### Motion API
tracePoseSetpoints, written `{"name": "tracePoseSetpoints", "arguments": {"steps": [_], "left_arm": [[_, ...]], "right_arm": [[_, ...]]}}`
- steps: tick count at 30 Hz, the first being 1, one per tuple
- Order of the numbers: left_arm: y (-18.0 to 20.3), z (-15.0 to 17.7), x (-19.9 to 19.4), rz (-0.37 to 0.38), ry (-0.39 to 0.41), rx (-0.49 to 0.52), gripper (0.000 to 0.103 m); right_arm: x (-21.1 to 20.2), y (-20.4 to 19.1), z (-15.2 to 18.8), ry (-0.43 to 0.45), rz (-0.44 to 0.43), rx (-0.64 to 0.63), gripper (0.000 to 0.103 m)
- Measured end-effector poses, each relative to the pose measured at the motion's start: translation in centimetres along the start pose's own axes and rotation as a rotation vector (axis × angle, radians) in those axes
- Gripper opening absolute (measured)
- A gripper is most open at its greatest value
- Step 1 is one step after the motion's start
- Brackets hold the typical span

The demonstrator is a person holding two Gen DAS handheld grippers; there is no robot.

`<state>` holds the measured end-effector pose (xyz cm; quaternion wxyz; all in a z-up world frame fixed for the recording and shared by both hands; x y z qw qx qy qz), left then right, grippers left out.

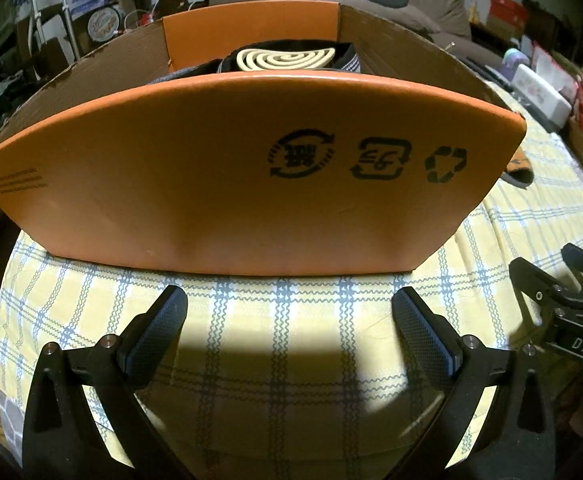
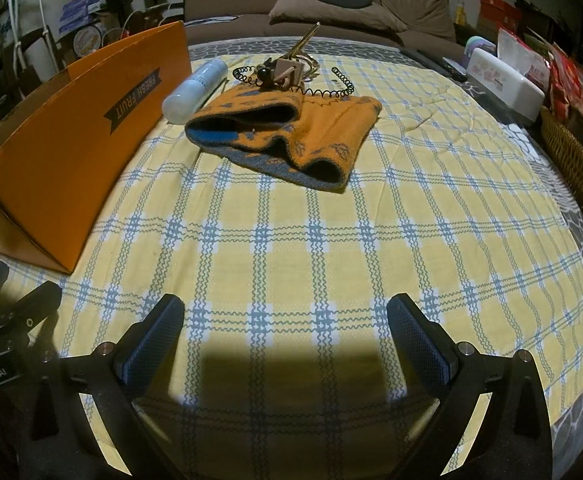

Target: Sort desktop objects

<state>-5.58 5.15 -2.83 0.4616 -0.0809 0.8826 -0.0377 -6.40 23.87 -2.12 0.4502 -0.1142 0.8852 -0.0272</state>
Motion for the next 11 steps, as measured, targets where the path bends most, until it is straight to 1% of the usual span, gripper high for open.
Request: {"name": "tracePoseSetpoints", "arguments": {"steps": [11], "left_arm": [[0.21, -0.15, 0.07, -0.003, 0.0, 0.003, 0.103]], "right_arm": [[0.02, -0.09, 0.0, 0.0, 0.0, 0.0, 0.103]]}}
Point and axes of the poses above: each gripper's, at about its wrist camera, not at the fingertips, and x roughly the way its jaws point, y to its right, z to its underside, the point moved 4 cm from there along x, roughly the way its jaws point, and after that the axes turned 11 degrees about -z, right-handed, at the moved point
